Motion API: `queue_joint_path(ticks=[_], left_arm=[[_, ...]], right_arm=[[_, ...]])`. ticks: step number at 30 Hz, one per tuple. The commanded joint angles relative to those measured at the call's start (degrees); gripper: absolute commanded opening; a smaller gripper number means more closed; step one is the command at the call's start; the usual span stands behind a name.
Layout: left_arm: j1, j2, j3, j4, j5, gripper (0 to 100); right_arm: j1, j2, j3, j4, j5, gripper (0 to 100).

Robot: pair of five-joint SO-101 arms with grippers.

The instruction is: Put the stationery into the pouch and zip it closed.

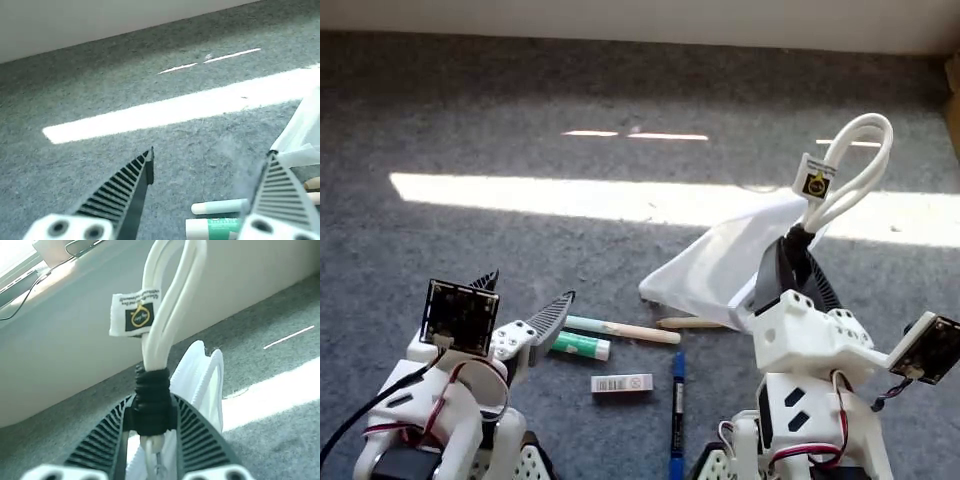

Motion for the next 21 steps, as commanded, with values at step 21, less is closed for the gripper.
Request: queue_joint_path(ticks=[21], left_arm=[[14.46, 6.29, -17.89, 8.97, 3.25, 33]], right_arm=[[-0.04, 2.77, 3.74, -0.04, -0.88, 0.4]])
